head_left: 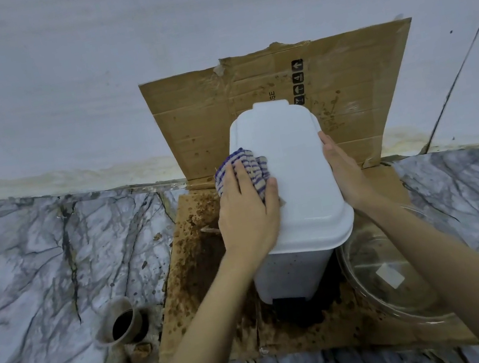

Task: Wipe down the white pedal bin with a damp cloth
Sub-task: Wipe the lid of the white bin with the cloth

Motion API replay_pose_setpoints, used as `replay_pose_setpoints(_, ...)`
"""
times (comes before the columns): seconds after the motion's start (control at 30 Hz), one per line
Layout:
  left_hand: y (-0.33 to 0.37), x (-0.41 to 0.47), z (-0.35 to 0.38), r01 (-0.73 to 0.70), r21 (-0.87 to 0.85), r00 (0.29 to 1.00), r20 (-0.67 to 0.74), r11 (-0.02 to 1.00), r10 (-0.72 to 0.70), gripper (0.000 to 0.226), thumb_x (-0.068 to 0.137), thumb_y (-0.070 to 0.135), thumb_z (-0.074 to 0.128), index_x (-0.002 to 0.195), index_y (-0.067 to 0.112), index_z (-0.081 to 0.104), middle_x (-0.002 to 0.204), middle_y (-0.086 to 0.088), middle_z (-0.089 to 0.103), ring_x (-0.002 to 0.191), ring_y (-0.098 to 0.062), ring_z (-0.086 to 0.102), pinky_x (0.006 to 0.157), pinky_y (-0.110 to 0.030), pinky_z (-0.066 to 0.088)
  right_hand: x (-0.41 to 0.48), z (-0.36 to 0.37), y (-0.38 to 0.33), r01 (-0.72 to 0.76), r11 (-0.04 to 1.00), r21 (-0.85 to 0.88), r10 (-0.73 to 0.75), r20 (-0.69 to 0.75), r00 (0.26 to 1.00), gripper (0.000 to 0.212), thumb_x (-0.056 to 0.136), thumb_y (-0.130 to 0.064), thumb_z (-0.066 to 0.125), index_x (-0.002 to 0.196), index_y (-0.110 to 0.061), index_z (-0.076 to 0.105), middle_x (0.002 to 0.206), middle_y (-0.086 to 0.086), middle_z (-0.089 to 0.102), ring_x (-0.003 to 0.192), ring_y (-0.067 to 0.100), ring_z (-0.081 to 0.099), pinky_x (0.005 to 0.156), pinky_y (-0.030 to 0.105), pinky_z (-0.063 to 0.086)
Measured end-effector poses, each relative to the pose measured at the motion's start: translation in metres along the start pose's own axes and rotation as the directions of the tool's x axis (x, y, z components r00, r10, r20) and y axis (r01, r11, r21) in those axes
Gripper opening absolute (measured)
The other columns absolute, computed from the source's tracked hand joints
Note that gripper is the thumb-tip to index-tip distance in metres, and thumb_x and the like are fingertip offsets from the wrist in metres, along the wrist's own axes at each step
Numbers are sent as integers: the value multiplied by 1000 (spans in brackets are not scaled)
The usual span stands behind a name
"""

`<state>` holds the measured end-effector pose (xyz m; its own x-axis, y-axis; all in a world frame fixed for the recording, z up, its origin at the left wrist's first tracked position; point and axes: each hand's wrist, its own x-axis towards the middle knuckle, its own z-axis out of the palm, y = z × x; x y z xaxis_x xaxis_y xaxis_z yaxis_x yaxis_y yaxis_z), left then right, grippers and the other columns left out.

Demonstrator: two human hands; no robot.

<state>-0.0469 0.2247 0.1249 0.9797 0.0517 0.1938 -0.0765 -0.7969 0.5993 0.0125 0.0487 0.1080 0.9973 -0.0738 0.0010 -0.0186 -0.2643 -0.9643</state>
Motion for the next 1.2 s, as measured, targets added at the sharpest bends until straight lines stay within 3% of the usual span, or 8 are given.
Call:
replay_pose_setpoints(0.13, 3, 39, -10, -70, 89, 971, 235, 994, 48, 70, 98, 47, 25, 150, 7, 0, 160, -11, -3, 147, -27, -1, 118, -36, 6, 2, -1, 2, 14, 1000, 14, -13, -13, 1000, 48, 99, -49, 27, 145, -34, 30, 153, -11, 28, 142, 10, 23, 119, 43, 18)
replay_pose_setpoints(0.27, 18, 44, -4, -232, 307, 943, 305, 923, 135, 69, 99, 48, 19, 150, 5, 0, 159, -14, -6, 147, -29, -8, 117, -36, -7, 4, -1, 6, 9, 998, 59, -9, -8, 1000, 48, 98, -48, 31, 144, -32, 32, 153, -10, 28, 142, 11, 24, 118, 44, 21)
replay_pose_setpoints(0.4, 45, 11, 14, -297, 289, 929, 306, 910, 206, 69, 98, 48, 18, 150, 8, -3, 159, -11, -6, 147, -25, -8, 115, -32, -11, 3, -2, 8, 28, 996, 87, -29, 10, 1000, 50, 98, -47, 31, 144, -28, 32, 154, -7, 28, 142, 11, 23, 119, 43, 18)
replay_pose_setpoints(0.53, 47, -8, 13, -264, 177, 933, 298, 948, 204, 65, 99, 48, 15, 150, 12, -1, 160, -5, -5, 147, -19, -9, 111, -28, -15, 0, 0, 6, 30, 996, 84, -31, 7, 1000, 48, 100, -41, 28, 145, -25, 29, 155, -6, 25, 143, 11, 20, 120, 41, 16)
replay_pose_setpoints(0.6, 42, -6, 9, -256, 244, 949, 248, 936, 195, 65, 96, 46, 8, 151, 12, 0, 160, -5, -3, 147, -18, -8, 109, -28, -17, 1, 0, 5, 23, 995, 94, -23, 4, 1000, 47, 101, -41, 28, 145, -27, 29, 155, -7, 25, 143, 11, 20, 119, 42, 17)
replay_pose_setpoints(0.8, 34, 38, 15, -209, 264, 951, 277, 942, 134, 65, 99, 44, 18, 150, 7, 3, 160, -10, 0, 148, -22, 0, 118, -34, -1, 0, 1, 3, 6, 996, 86, -6, -6, 1000, 47, 100, -41, 29, 145, -29, 29, 156, -7, 20, 144, 11, 19, 119, 42, 18)
replay_pose_setpoints(1.0, 34, 76, 16, -184, 274, 947, 307, 944, 95, 66, 100, 43, 19, 150, 5, 0, 160, -11, -4, 148, -24, -3, 118, -35, -1, 0, -1, 4, 15, 998, 63, -13, -17, 1000, 46, 100, -43, 28, 144, -31, 31, 156, -9, 20, 143, 7, 17, 119, 37, 14)
replay_pose_setpoints(1.2, 9, 34, -6, -158, 245, 966, 239, 956, 98, 68, 99, 47, 19, 150, 8, -1, 160, -8, -6, 147, -20, -5, 117, -31, -2, -2, 0, 1, 36, 997, 64, -35, -4, 999, 46, 101, -40, 27, 145, -29, 30, 156, -10, 21, 144, 5, 14, 117, 30, 13)
